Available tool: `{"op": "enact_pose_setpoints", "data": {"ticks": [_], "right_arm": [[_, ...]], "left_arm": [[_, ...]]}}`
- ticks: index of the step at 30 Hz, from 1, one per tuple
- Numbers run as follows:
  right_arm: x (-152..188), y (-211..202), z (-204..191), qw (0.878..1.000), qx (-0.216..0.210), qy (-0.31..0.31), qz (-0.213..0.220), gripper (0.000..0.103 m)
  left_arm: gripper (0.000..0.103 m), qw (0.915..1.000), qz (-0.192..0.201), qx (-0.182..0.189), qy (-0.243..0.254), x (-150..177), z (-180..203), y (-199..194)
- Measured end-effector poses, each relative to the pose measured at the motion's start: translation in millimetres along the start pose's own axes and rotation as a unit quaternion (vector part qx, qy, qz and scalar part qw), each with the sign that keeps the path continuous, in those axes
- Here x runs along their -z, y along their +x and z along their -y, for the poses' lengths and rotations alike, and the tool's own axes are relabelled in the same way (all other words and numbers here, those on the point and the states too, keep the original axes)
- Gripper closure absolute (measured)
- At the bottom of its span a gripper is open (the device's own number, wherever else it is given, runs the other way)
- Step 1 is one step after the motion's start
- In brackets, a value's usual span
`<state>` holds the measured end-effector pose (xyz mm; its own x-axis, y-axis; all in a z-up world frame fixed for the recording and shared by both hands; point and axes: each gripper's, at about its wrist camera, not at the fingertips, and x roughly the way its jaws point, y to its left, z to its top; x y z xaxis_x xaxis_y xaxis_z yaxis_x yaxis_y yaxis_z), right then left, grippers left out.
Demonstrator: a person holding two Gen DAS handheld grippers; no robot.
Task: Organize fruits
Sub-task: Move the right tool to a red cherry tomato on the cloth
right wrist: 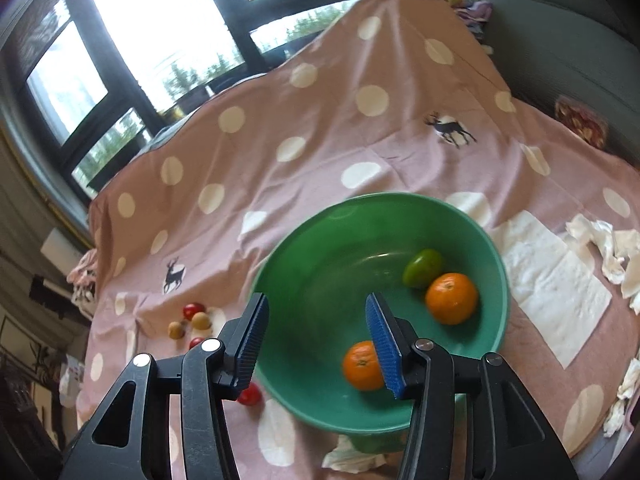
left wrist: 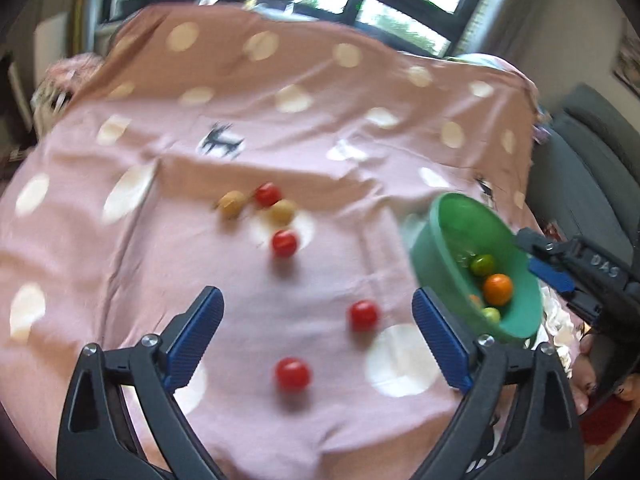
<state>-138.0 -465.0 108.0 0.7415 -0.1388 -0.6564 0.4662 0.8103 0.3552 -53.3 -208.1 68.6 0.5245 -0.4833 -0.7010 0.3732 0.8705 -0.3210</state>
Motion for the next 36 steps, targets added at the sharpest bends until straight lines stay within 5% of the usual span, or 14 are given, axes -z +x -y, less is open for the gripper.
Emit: {"op": "enact_pose_setpoints", "data": {"ticks": [9, 16, 25, 36], "right_arm": [[18.1, 17.3, -55.2, 0.995, -0.005, -0.094, -0.035, 0.051], [44.3, 40.9, -93.3, 0.983, -0.003, -0.163, -0.088, 0.051], [65.7, 67.6, -110.0, 0.972, 0.019, -0.191, -0.138, 0.051], [65.5, 73.3, -104.1, 0.973, 0.026, -0.172, -0.149, 0.051]], "left_arm": [[0.008, 0.9955, -0.016, -0.093, -0.01, 9.8, -43.6, 10.6], [0.008, 0.9801, -0.01, -0.198, 0.008, 11.9, -64.8, 16.0], [0.008, 0.9886, -0.041, -0.142, -0.033, 10.7, -81.4, 14.9], [0.011, 0.9936, -0.052, -0.096, -0.029, 13.3, -66.9, 11.9]]}}
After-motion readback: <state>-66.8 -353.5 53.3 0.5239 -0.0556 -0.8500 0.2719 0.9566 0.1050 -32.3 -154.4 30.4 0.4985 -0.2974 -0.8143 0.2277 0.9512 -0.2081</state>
